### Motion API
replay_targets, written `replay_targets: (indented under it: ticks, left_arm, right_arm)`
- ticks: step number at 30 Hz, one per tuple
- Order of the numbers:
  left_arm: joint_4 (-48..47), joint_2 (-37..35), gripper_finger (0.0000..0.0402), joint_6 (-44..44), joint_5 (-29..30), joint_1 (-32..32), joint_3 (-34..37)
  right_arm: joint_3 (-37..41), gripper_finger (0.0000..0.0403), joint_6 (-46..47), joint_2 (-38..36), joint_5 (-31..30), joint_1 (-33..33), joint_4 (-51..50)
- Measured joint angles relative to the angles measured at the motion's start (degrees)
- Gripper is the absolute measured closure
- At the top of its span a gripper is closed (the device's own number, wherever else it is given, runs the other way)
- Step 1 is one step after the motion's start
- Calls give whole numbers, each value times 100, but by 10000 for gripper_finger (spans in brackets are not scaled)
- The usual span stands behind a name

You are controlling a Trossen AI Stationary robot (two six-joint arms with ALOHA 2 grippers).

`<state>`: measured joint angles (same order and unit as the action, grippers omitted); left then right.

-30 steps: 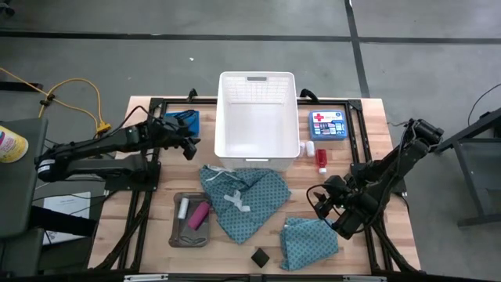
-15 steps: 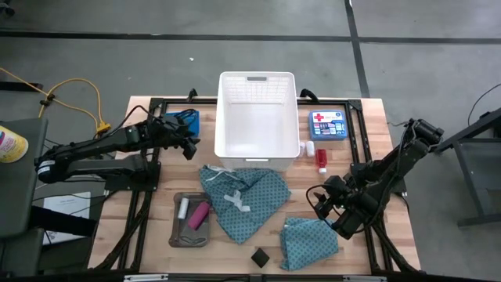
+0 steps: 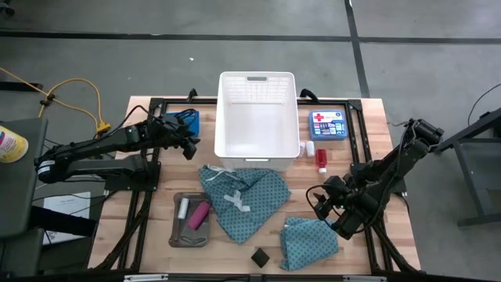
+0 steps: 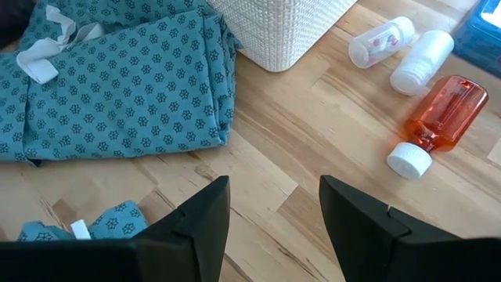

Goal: Pick & place medical supplies in basket/bin
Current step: Put the black bandage into the black bin

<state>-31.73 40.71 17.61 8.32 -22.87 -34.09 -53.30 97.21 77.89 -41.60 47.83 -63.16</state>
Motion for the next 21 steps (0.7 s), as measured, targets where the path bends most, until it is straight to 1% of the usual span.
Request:
replay_targets:
  ticks: [5, 10, 14, 18, 21]
  left_arm:
    - [0, 0, 226, 26, -57, 0, 0]
    - [2, 0, 226, 0, -451, 7, 0]
    - [2, 0, 226, -24, -481, 7, 0]
    - [4, 0, 226, -24, -481, 7, 0]
    - [5, 1, 226, -26, -482, 7, 0]
  right_arm:
    - [0, 217, -75, 0, 0, 0, 129]
    - [0, 217, -1054, 1, -17, 0, 723]
    - [0, 217, -1739, 2, -2, -43, 1275]
    - [0, 217, -2883, 2, 84, -92, 2054]
    - [0, 217, -4120, 47, 379, -188, 2841]
